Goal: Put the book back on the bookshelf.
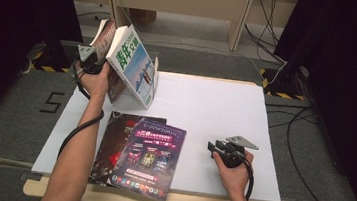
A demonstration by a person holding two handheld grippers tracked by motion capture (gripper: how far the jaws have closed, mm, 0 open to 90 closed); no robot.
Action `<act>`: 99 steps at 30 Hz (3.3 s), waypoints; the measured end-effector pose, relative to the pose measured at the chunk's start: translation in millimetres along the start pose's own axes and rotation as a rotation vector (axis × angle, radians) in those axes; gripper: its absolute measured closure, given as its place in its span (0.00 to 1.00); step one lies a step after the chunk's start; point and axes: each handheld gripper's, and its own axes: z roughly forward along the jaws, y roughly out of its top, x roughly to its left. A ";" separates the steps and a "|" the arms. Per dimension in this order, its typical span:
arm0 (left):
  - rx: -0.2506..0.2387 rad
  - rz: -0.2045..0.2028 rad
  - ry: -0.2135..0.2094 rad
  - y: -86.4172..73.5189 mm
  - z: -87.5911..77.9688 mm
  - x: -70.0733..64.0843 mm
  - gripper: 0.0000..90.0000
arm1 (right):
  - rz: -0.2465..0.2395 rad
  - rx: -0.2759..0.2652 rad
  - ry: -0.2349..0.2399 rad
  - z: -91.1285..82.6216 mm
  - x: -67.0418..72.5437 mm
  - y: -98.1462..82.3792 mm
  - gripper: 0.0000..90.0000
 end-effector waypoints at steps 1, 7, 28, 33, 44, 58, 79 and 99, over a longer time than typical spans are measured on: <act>0.001 0.012 0.001 -0.1 0.1 -0.7 0.93 | -0.002 0.000 -0.001 0.2 0.0 0.0 0.69; 0.031 0.059 -0.005 2.4 -1.3 -0.1 0.91 | -0.005 0.000 0.001 0.1 0.6 0.1 0.69; 0.213 0.004 -0.068 26.1 -30.9 18.7 0.86 | 0.010 0.021 0.004 1.2 2.5 -0.7 0.69; 0.224 -0.017 -0.065 21.3 -33.6 18.1 0.89 | 0.009 0.021 0.006 1.1 2.7 -0.8 0.69; 0.288 -0.019 -0.055 27.5 -26.3 11.3 0.91 | 0.006 0.029 0.008 2.5 2.6 -1.3 0.68; 0.128 0.153 0.010 23.2 -21.2 -10.9 0.93 | 0.014 0.036 0.010 2.8 0.8 -1.7 0.68; 0.118 0.147 0.028 10.7 -24.3 -6.4 0.83 | 0.010 0.032 0.011 1.4 1.4 -1.0 0.68; 0.132 0.026 -0.032 2.9 -89.5 -14.7 0.72 | 0.014 0.027 0.009 -0.7 3.0 0.0 0.68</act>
